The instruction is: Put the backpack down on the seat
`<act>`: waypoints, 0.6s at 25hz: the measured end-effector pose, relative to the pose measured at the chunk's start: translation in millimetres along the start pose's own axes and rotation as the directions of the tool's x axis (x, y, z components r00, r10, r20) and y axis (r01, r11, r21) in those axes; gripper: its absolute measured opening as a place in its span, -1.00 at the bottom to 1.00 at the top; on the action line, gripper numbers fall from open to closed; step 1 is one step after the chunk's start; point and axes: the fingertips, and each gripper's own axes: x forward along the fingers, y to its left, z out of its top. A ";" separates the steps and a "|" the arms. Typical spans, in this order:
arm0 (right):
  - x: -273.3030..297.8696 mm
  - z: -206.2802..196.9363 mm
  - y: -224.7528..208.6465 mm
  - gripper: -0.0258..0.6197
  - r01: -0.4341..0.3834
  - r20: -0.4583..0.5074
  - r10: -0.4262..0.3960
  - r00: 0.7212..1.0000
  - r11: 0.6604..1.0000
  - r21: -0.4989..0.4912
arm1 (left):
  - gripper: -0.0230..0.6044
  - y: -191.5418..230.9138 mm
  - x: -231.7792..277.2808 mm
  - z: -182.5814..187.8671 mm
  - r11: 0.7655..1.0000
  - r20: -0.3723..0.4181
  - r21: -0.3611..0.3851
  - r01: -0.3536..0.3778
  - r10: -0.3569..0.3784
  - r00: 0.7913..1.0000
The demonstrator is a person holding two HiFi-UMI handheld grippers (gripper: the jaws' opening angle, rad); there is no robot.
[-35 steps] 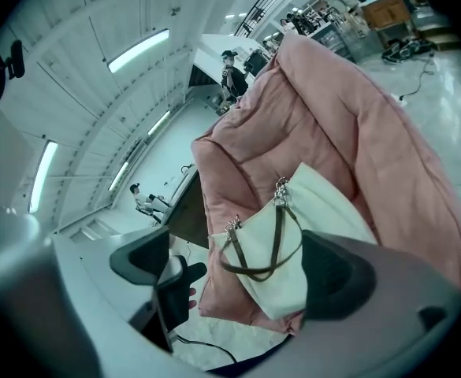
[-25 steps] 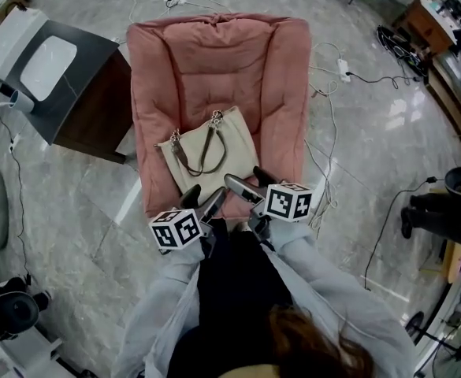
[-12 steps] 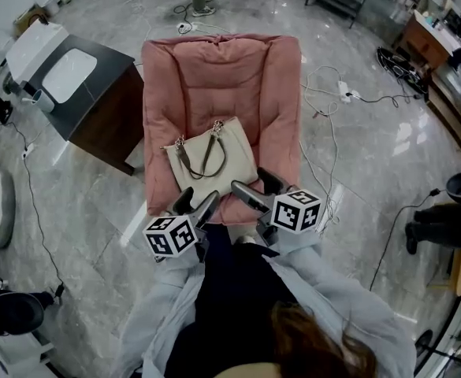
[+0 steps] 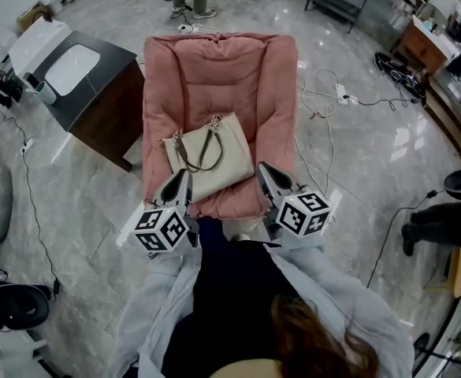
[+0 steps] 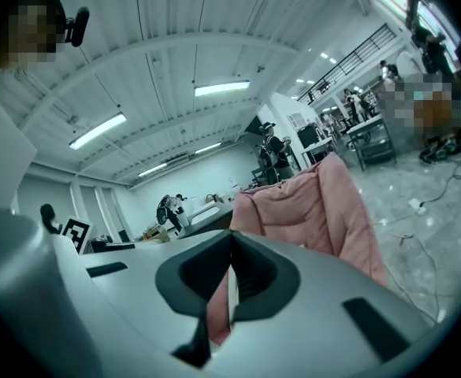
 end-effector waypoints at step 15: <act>-3.5 -9.6 -19.7 -0.90 0.089 -0.068 -0.101 0.993 0.982 -0.164 | -0.88 -4.5 6.6 -14.9 0.986 -0.079 0.166 -0.029 0.042 0.996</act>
